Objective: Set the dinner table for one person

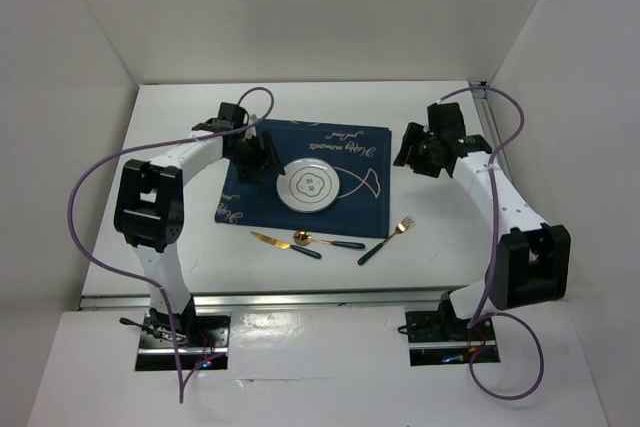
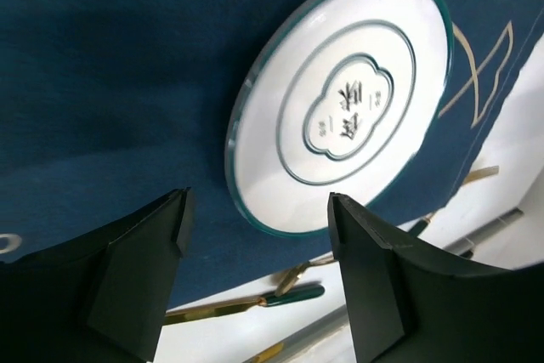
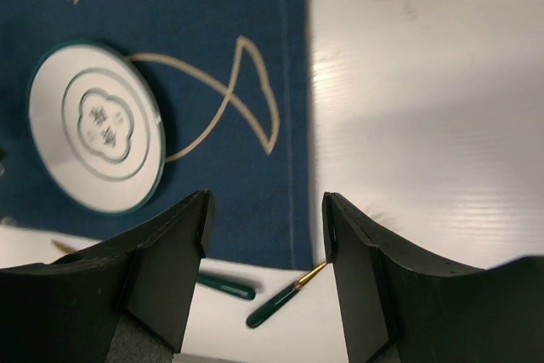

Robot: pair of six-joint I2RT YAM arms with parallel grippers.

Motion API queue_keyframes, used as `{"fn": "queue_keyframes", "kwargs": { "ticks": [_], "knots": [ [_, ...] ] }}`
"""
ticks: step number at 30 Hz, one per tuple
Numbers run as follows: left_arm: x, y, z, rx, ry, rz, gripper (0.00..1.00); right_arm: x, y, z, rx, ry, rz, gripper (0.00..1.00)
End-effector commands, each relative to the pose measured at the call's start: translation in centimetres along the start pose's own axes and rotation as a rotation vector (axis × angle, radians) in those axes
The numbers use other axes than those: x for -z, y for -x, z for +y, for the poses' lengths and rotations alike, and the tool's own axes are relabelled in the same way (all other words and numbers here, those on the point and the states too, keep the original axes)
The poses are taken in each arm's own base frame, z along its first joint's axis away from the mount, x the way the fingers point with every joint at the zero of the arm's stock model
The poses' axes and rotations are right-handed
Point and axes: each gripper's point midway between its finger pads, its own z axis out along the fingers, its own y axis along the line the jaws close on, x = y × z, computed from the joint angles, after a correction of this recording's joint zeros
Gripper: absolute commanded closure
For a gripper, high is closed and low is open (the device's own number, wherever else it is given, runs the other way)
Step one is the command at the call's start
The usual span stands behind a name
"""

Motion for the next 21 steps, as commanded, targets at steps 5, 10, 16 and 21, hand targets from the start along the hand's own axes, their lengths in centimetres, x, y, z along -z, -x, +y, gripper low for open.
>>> {"fn": "queue_keyframes", "kwargs": {
  "ticks": [5,10,16,21],
  "knots": [
    [4.6,4.1,4.7,0.022,0.143,-0.143,0.23,0.4,6.7,-5.1,-0.082,-0.130,-0.120,0.35],
    [4.0,1.5,9.9,0.107,0.281,-0.081,0.41,-2.2,8.8,-6.7,-0.107,-0.135,-0.093,0.36],
    [2.1,-2.3,10.9,0.140,0.269,-0.026,0.47,-6.4,9.2,-7.5,-0.129,-0.138,-0.045,0.39],
    [1.2,-4.2,11.0,0.152,0.269,0.012,0.51,-8.7,9.7,-8.1,-0.149,-0.153,-0.041,0.43]
  ]
}}
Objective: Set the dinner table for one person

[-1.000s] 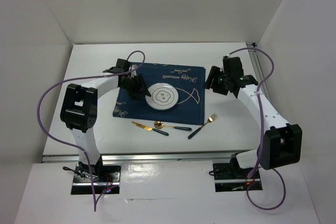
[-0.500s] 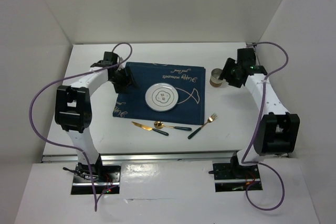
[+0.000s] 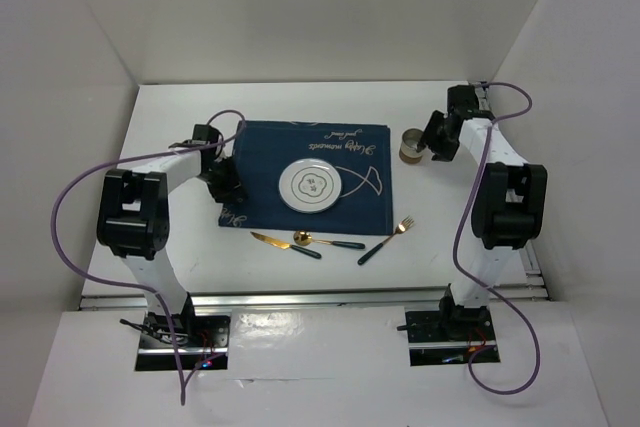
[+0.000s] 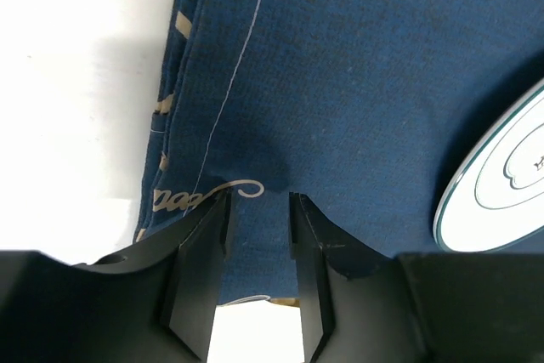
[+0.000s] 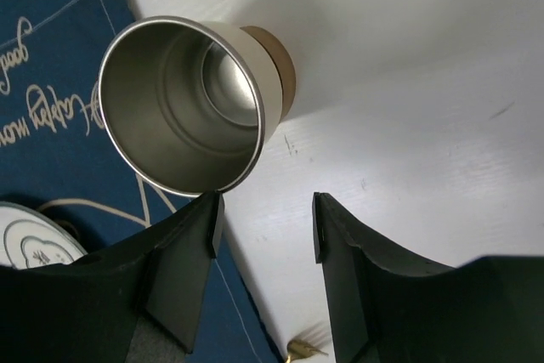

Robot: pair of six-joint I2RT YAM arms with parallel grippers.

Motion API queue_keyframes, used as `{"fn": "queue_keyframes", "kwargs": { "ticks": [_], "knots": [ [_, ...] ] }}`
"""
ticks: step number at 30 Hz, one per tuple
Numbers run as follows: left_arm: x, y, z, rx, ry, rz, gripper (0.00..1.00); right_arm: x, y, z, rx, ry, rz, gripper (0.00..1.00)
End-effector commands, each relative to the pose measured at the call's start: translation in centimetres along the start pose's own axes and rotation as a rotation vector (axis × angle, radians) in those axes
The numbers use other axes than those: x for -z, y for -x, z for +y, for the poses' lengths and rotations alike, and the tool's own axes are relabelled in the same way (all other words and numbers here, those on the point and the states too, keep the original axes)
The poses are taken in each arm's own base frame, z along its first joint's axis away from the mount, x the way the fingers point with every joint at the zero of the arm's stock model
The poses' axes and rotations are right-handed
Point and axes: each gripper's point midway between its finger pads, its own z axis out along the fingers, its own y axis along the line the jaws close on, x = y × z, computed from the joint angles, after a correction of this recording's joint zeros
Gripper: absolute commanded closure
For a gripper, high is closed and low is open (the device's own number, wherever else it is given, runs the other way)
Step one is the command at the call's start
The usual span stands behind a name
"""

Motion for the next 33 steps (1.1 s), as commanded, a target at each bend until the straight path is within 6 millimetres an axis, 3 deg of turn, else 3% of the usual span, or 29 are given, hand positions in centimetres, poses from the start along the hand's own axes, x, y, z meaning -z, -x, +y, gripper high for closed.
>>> {"fn": "queue_keyframes", "kwargs": {
  "ticks": [1,2,6,10,13,15,17,21,24,28,33],
  "knots": [
    [-0.6,-2.3,0.4,0.011,0.017,0.044,0.51,0.5,3.6,1.5,0.001,0.043,-0.105,0.43],
    [-0.8,-3.1,0.6,0.007,0.025,0.063,0.51,0.1,4.1,1.8,0.001,0.048,-0.116,0.44],
    [-0.3,-3.1,0.6,0.002,0.024,0.040,0.51,-1.5,3.8,1.6,-0.010,0.033,-0.084,0.51],
    [0.0,-2.6,0.2,-0.001,0.019,0.031,0.51,-1.3,4.3,1.6,-0.010,0.029,-0.096,0.63],
    [0.5,-1.9,-0.1,-0.003,0.022,0.018,0.51,-1.2,4.7,1.6,-0.019,0.024,-0.111,0.61],
    [1.3,-1.3,-0.6,-0.017,0.015,0.007,0.51,-0.6,5.3,2.0,-0.018,0.036,-0.135,0.54],
    [1.7,-1.4,-1.0,-0.036,0.013,0.010,0.51,-0.6,5.3,2.1,-0.017,0.046,-0.131,0.52],
    [4.0,0.2,-2.5,-0.061,-0.016,-0.040,0.51,0.4,5.9,2.7,-0.015,0.066,-0.153,0.50],
    [5.4,0.6,-3.5,-0.095,-0.030,-0.060,0.51,1.4,7.6,3.5,-0.012,0.087,-0.196,0.48],
    [6.8,1.2,-4.1,-0.110,-0.043,-0.083,0.51,1.2,7.9,3.8,-0.012,0.091,-0.184,0.48],
    [7.6,1.4,-4.1,-0.119,-0.027,-0.094,0.51,-0.7,8.2,4.0,-0.012,0.089,-0.158,0.48]
  ]
}}
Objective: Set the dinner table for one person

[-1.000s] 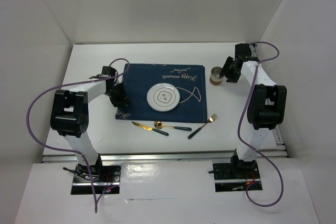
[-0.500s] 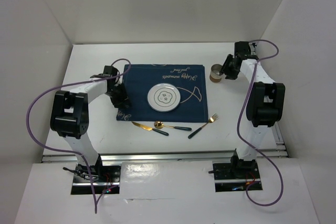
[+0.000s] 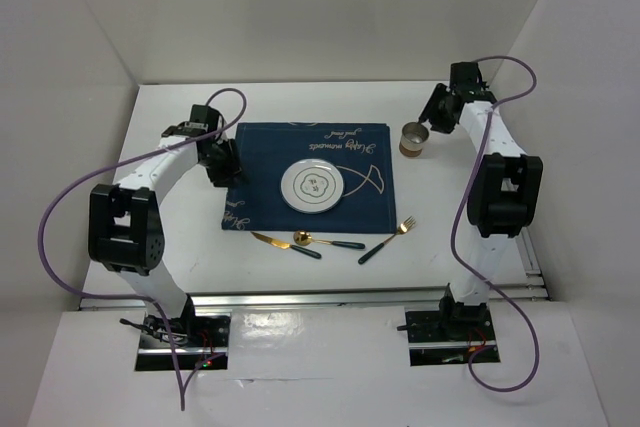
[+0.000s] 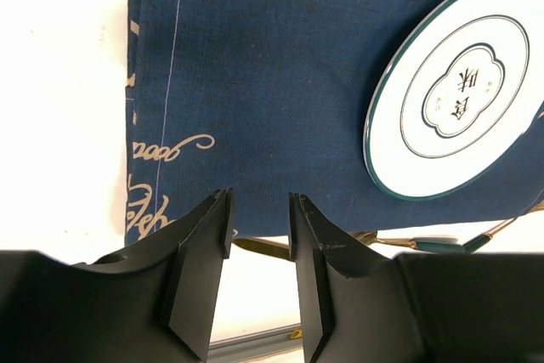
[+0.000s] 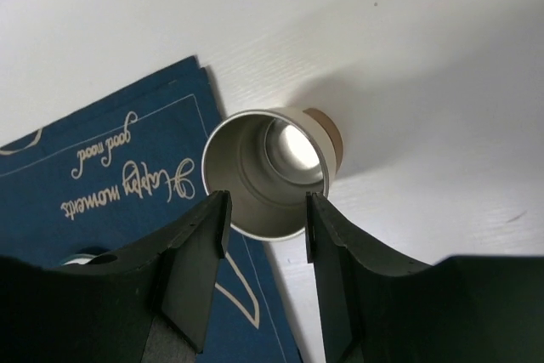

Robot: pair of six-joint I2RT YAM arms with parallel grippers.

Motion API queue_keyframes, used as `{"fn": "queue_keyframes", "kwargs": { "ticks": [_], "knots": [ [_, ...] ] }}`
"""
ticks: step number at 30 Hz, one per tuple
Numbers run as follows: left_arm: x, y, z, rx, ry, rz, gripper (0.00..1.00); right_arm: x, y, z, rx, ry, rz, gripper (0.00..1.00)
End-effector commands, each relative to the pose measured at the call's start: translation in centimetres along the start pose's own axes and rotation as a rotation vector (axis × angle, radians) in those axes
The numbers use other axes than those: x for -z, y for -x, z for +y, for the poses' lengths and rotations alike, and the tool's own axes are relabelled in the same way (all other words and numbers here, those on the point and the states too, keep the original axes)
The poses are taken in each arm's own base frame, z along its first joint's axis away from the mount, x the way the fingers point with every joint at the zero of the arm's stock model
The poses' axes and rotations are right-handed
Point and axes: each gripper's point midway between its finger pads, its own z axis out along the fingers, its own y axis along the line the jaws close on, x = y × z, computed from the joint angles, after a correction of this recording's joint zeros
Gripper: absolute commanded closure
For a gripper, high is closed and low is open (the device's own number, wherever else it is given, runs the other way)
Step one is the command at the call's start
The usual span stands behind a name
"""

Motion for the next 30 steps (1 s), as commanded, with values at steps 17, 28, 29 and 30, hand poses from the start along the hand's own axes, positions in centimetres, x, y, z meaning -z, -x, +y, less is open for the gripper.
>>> {"fn": "queue_keyframes", "kwargs": {
  "ticks": [17,28,29,30],
  "knots": [
    [4.3,1.3,-1.3,-0.058,-0.010,-0.073,0.50,-3.8,-0.7,-2.2,-0.002,-0.093,0.022,0.53],
    [4.1,1.2,-1.2,-0.058,-0.010,-0.073,0.50,-4.5,-1.5,-2.6,0.006,-0.106,0.049,0.68],
    [4.1,1.2,-1.2,-0.058,-0.010,-0.073,0.50,-4.5,-1.5,-2.6,0.006,-0.106,0.049,0.73],
    [4.1,1.2,-1.2,-0.058,-0.010,-0.073,0.50,-4.5,-1.5,-2.6,0.006,-0.106,0.049,0.85]
  ]
}}
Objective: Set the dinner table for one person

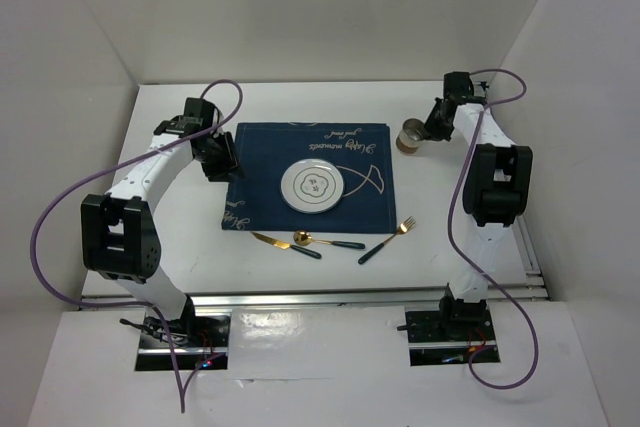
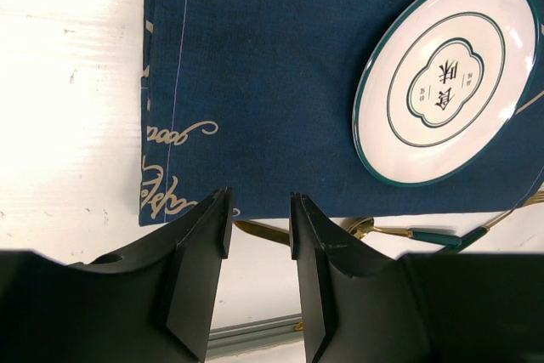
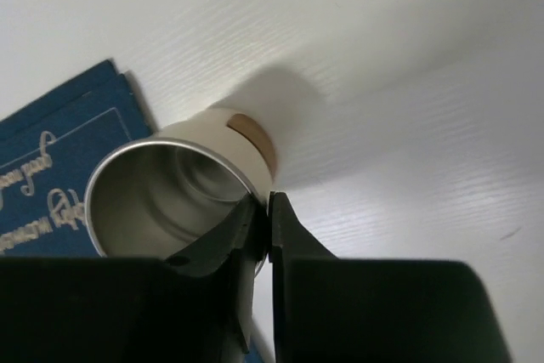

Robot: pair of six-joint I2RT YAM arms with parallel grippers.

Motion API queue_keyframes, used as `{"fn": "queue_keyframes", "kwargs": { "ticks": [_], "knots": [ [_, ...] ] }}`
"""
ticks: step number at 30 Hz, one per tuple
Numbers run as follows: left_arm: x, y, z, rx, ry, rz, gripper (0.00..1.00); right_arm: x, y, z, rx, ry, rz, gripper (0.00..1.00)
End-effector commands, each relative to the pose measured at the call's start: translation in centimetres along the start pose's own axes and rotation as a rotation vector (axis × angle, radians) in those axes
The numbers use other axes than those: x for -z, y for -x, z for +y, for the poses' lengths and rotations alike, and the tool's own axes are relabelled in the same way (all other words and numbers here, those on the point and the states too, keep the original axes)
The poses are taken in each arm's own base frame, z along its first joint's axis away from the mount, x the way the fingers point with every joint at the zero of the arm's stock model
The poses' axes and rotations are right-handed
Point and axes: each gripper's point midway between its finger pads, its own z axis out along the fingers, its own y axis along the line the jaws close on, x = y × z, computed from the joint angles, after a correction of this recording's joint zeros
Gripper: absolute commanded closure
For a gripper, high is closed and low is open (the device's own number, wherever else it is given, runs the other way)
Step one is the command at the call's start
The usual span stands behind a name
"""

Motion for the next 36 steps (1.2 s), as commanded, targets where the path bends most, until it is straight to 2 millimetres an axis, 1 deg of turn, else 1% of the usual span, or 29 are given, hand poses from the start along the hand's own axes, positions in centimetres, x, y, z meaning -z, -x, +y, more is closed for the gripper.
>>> {"fn": "queue_keyframes", "kwargs": {
  "ticks": [1,2,3,5,6,7,8,10,11,14,15,17,18,19,20,21,22,23,25,26,27,28,29,30,31,32,34,35,36],
  "knots": [
    [1.0,0.4,-0.6,-0.023,-0.020,-0.027,0.50,0.9,1.4,0.3,0.002,0.002,-0.045,0.92],
    [1.0,0.4,-0.6,-0.023,-0.020,-0.027,0.50,1.4,1.7,0.4,0.002,0.007,-0.054,0.97],
    [1.0,0.4,-0.6,-0.023,-0.020,-0.027,0.50,2.5,2.4,0.7,0.002,0.019,-0.079,1.00],
    [1.0,0.4,-0.6,-0.023,-0.020,-0.027,0.50,3.9,3.3,1.0,0.011,0.026,-0.115,1.00],
    [1.0,0.4,-0.6,-0.023,-0.020,-0.027,0.50,5.5,4.2,1.9,0.027,0.048,-0.151,1.00],
    [1.3,0.4,-0.9,-0.025,-0.032,-0.031,0.50,6.3,4.4,2.5,0.047,0.060,-0.165,1.00],
    [1.5,0.7,-1.1,-0.027,-0.037,-0.040,0.50,6.9,4.0,3.8,0.075,0.088,-0.167,1.00],
    [1.6,0.6,-1.2,-0.027,-0.045,-0.036,0.50,7.9,3.1,5.1,0.115,0.097,-0.159,1.00],
    [1.8,1.0,-1.5,-0.019,-0.050,-0.046,0.50,8.8,2.7,6.6,0.157,0.108,-0.170,1.00],
    [2.0,1.1,-2.0,-0.021,-0.073,-0.046,0.50,8.9,1.0,8.2,0.204,0.116,-0.146,1.00],
    [2.2,1.2,-2.1,-0.021,-0.074,-0.046,0.50,9.3,0.5,9.5,0.225,0.137,-0.147,1.00],
    [2.3,1.2,-2.1,-0.012,-0.074,-0.045,0.50,8.7,-0.5,10.8,0.249,0.152,-0.119,1.00],
    [2.3,1.2,-2.1,-0.012,-0.074,-0.045,0.50,8.5,-1.6,11.8,0.271,0.160,-0.096,1.00],
    [2.3,1.2,-2.1,-0.012,-0.074,-0.045,0.50,8.5,-1.4,12.5,0.269,0.158,-0.102,1.00],
    [2.4,1.0,-2.0,-0.012,-0.074,-0.045,0.50,7.4,-2.2,12.7,0.280,0.149,-0.075,1.00],
    [2.4,1.0,-2.0,-0.012,-0.074,-0.045,0.50,7.1,-2.6,12.9,0.288,0.140,-0.065,1.00],
    [2.6,0.8,-2.0,-0.013,-0.075,-0.048,0.50,7.1,-2.6,13.8,0.298,0.153,-0.071,1.00],
    [2.4,0.6,-1.6,-0.011,-0.060,-0.045,0.50,6.0,-3.2,13.6,0.292,0.141,-0.049,1.00],
    [2.8,0.6,-1.5,-0.022,-0.057,-0.061,0.50,5.7,-2.9,14.2,0.298,0.133,-0.065,1.00],
    [2.9,0.4,-1.4,-0.020,-0.052,-0.051,0.50,5.4,-3.3,14.0,0.289,0.124,-0.049,1.00],
    [2.9,0.4,-1.4,-0.020,-0.052,-0.051,0.50,4.7,-3.3,13.9,0.289,0.113,-0.051,1.00],
    [3.0,0.2,-1.3,-0.020,-0.053,-0.052,0.50,4.5,-3.1,14.1,0.280,0.115,-0.054,1.00],
    [3.0,0.4,-1.0,-0.021,-0.049,-0.056,0.50,3.7,-3.4,14.0,0.281,0.108,-0.043,1.00],
    [3.0,0.4,-1.0,-0.021,-0.049,-0.056,0.50,3.3,-3.6,13.7,0.273,0.087,-0.032,1.00],
    [3.3,0.4,-1.1,-0.023,-0.053,-0.064,0.50,3.3,-3.4,14.1,0.279,0.077,-0.045,1.00],
    [3.1,0.1,-0.9,-0.021,-0.049,-0.055,0.50,2.4,-3.7,14.0,0.268,0.069,-0.032,1.00],
    [3.1,0.1,-0.9,-0.021,-0.049,-0.055,0.50,2.4,-3.6,14.2,0.258,0.069,-0.031,1.00],
    [3.1,0.1,-0.9,-0.021,-0.049,-0.055,0.50,2.0,-3.8,14.4,0.259,0.075,-0.022,0.79],
    [2.9,-0.2,-0.7,-0.019,-0.045,-0.047,0.50,1.6,-4.1,14.3,0.261,0.069,-0.013,0.63]
  ]
}}
